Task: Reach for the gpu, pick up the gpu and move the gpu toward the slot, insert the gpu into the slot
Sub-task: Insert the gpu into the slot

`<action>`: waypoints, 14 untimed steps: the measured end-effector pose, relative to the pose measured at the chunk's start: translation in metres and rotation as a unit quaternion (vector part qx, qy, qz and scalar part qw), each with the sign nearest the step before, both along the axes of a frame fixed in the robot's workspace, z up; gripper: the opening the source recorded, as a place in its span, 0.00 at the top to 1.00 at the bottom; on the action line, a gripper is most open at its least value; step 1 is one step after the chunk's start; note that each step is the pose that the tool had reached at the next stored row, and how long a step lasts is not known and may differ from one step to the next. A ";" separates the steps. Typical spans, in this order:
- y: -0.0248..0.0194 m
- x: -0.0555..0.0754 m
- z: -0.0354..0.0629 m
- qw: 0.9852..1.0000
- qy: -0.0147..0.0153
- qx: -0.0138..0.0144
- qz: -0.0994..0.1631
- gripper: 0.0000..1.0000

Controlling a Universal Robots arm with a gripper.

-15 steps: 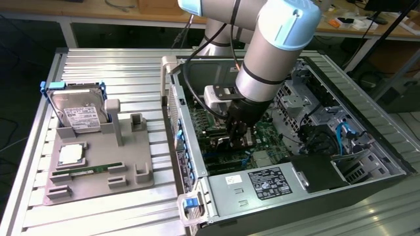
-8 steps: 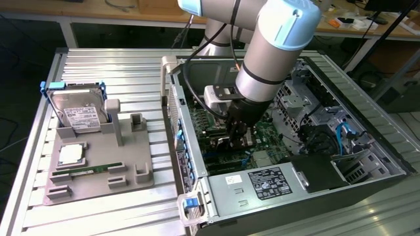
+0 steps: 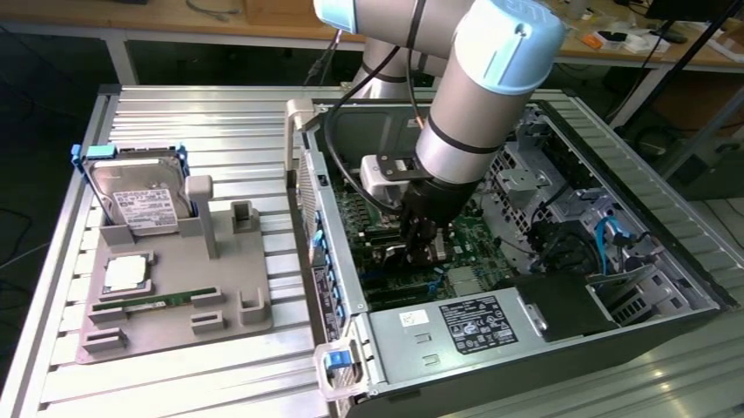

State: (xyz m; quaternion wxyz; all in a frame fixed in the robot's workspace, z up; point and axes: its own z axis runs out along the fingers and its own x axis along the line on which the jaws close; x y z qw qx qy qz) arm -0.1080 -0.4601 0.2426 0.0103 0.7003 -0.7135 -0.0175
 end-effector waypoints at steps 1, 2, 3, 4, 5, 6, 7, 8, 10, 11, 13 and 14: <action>0.0000 0.000 0.0000 1.000 0.000 0.000 0.000 0.73; 0.0000 0.000 -0.0001 1.000 0.000 0.000 0.000 0.73; 0.0000 0.000 -0.0001 1.000 0.000 0.000 0.000 0.73; 0.0000 0.000 -0.0001 1.000 0.000 0.000 0.000 0.73; 0.0000 0.000 0.0000 1.000 0.000 0.000 0.000 0.73; 0.0000 0.000 -0.0001 1.000 0.000 0.000 0.000 0.73; 0.0000 0.000 0.0000 1.000 0.000 0.000 0.000 0.73; 0.0000 0.000 0.0000 1.000 0.000 0.000 0.000 0.73; 0.0000 0.000 -0.0001 1.000 0.000 0.000 0.000 0.73; 0.0000 0.000 0.0000 1.000 0.000 0.000 0.000 0.73; 0.0000 0.000 0.0000 1.000 0.000 0.000 0.000 0.73; 0.0000 0.000 -0.0001 1.000 0.000 0.000 0.000 0.73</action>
